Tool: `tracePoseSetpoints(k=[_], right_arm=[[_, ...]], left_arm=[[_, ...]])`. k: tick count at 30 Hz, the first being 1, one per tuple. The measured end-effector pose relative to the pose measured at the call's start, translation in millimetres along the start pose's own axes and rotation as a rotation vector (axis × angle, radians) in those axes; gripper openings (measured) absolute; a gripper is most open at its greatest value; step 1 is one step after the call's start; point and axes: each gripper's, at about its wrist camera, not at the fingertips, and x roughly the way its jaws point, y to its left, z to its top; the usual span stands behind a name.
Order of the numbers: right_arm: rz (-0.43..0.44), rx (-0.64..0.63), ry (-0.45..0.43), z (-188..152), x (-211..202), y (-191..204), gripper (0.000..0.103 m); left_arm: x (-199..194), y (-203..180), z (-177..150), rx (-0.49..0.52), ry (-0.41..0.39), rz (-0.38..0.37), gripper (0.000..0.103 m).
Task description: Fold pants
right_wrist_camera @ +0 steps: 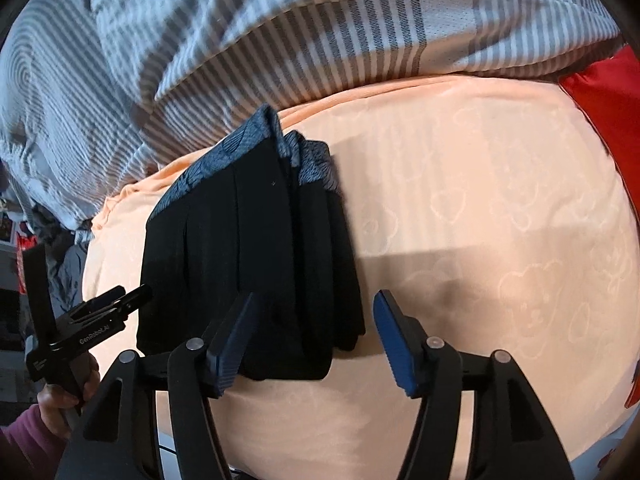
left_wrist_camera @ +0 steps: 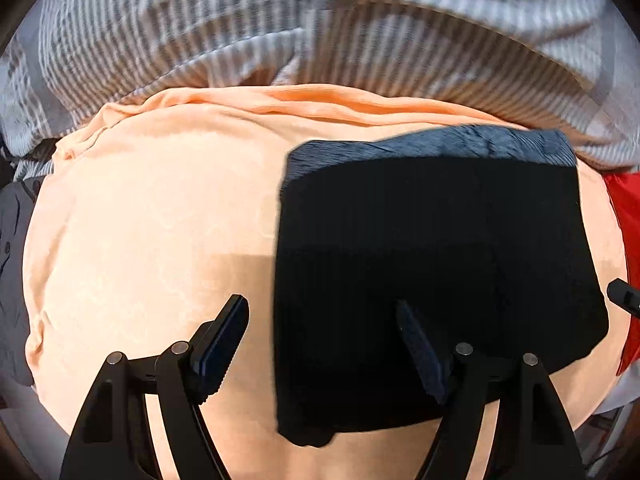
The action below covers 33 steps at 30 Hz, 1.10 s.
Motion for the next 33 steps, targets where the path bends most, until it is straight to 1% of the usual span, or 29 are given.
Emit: tracePoseSetpoints(k=[2,4,8,11,12,17,21,25,26,27,28,31,33], right_arm=[[0.011,0.0,0.002,3,1,-1,0.067],[0.026,-0.001,0.007,5,3,-1,0.073],[0.059,-0.004,0.038,14,14,-3,0.075],[0.084,0.012,0.062,21,23,-7,0.075],[0.094,0.02,0.065,24,25,-8,0.076],[0.163,0.035,0.071,33,35,-18,0.076],[0.238,0.047,0.125,42,53,-27,0.077],[0.307,0.05,0.177,45,73,-36,0.077],[0.325,0.053,0.182,46,78,-37,0.077],[0.356,0.058,0.185,47,81,-38,0.077],[0.381,0.062,0.189,47,84,-39,0.078],[0.414,0.061,0.19,48,92,-38,0.08],[0.446,0.088,0.2,48,98,-41,0.08]], left_arm=[[1,10,4,-0.023,0.002,-0.019,0.077],[2,20,9,-0.047,0.004,-0.037,0.077],[13,32,19,-0.073,0.045,-0.106,0.077],[23,38,22,-0.071,0.083,-0.152,0.077],[27,40,23,-0.072,0.093,-0.178,0.077],[49,41,21,-0.082,0.164,-0.295,0.077],[62,45,24,-0.089,0.188,-0.365,0.077],[69,46,27,-0.085,0.201,-0.416,0.077],[72,45,28,-0.086,0.205,-0.428,0.079],[76,44,28,-0.091,0.21,-0.438,0.088],[78,42,27,-0.093,0.211,-0.436,0.09],[86,36,27,-0.104,0.212,-0.465,0.09],[85,32,26,-0.117,0.203,-0.47,0.09]])
